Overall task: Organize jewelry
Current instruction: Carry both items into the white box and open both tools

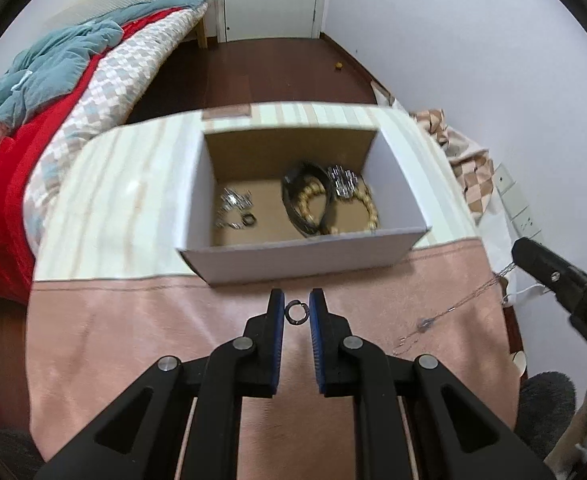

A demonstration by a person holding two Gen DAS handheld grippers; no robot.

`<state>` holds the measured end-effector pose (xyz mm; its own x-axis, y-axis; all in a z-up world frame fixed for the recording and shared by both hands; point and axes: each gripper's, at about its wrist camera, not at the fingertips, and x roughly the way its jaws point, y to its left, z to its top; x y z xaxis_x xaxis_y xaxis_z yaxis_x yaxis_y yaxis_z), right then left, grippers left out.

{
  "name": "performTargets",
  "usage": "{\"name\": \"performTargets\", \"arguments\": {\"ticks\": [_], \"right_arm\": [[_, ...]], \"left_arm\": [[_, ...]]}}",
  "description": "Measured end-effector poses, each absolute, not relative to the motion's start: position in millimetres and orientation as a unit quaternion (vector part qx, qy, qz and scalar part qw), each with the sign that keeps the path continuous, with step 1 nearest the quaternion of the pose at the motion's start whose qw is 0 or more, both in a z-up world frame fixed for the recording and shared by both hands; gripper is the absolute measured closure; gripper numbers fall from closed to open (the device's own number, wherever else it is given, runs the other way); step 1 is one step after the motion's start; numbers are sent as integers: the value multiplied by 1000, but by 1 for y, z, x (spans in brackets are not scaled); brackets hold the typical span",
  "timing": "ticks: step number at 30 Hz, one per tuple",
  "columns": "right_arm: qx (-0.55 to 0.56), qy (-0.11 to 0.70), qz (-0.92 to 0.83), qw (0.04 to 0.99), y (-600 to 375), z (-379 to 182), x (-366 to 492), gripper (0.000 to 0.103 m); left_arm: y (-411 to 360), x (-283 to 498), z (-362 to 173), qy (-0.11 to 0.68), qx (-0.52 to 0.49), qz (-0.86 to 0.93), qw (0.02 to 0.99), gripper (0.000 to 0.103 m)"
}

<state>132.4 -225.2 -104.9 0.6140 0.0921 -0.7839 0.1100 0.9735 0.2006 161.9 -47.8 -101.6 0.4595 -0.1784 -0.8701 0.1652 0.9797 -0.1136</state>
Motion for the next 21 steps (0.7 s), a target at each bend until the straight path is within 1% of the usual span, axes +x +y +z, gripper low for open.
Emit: {"name": "performTargets", "arguments": {"ticks": [9, 13, 15, 18, 21], "right_arm": [[111, 396, 59, 910, -202, -16, 152, 91], [98, 383, 81, 915, -190, 15, 177, 91], [85, 381, 85, 917, -182, 21, 189, 91], [69, 390, 88, 914, -172, 14, 213, 91], [62, 414, 91, 904, -164, -10, 239, 91]], "left_arm": [[-20, 192, -38, 480, -35, -121, 868, 93], [-11, 216, -27, 480, -47, -125, 867, 93], [-4, 230, -29, 487, -60, -125, 862, 93], [3, 255, -46, 512, -78, -128, 846, 93], [3, 274, -70, 540, -82, -129, 827, 93]]}}
